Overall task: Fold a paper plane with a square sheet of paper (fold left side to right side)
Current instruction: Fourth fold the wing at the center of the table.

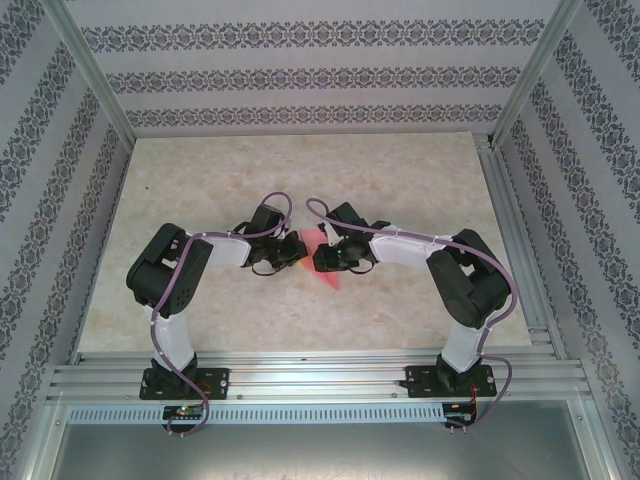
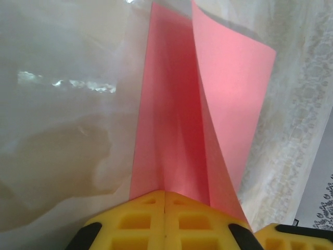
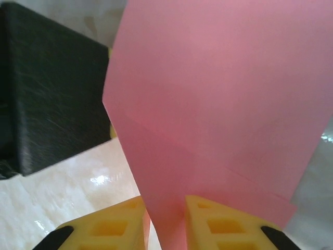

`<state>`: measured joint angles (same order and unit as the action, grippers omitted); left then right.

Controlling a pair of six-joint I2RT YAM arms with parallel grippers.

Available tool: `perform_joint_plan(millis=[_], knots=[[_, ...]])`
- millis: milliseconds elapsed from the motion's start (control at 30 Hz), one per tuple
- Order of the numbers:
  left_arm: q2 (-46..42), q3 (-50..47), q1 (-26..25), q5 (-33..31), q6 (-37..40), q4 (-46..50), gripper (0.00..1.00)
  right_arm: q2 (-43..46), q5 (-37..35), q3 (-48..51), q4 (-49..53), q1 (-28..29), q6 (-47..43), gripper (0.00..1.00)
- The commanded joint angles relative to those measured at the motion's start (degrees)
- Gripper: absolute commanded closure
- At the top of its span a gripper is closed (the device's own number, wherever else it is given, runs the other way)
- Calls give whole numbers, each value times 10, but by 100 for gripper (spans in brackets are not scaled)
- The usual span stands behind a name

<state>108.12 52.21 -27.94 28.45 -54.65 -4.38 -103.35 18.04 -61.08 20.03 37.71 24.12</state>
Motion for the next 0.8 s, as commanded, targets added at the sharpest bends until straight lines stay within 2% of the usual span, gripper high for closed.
perform_joint_plan(millis=[0,133,267,500,733,767], knots=[[21,-1,-8,-30,20,53,100,0,-18,-27,24,-6,-25,75],[20,-1,-8,-30,22,54,100,-14,-29,-32,31,-8,-33,76],[20,-1,-8,-33,25,60,100,-22,-25,-40,34,-10,-39,84],[19,0,-8,-36,28,64,100,-18,-17,-42,40,-16,-43,78],[18,4,-8,-37,31,70,100,-28,-3,-62,51,-21,-46,78],[19,5,-8,-36,31,70,100,-30,7,-62,49,-21,-46,81]])
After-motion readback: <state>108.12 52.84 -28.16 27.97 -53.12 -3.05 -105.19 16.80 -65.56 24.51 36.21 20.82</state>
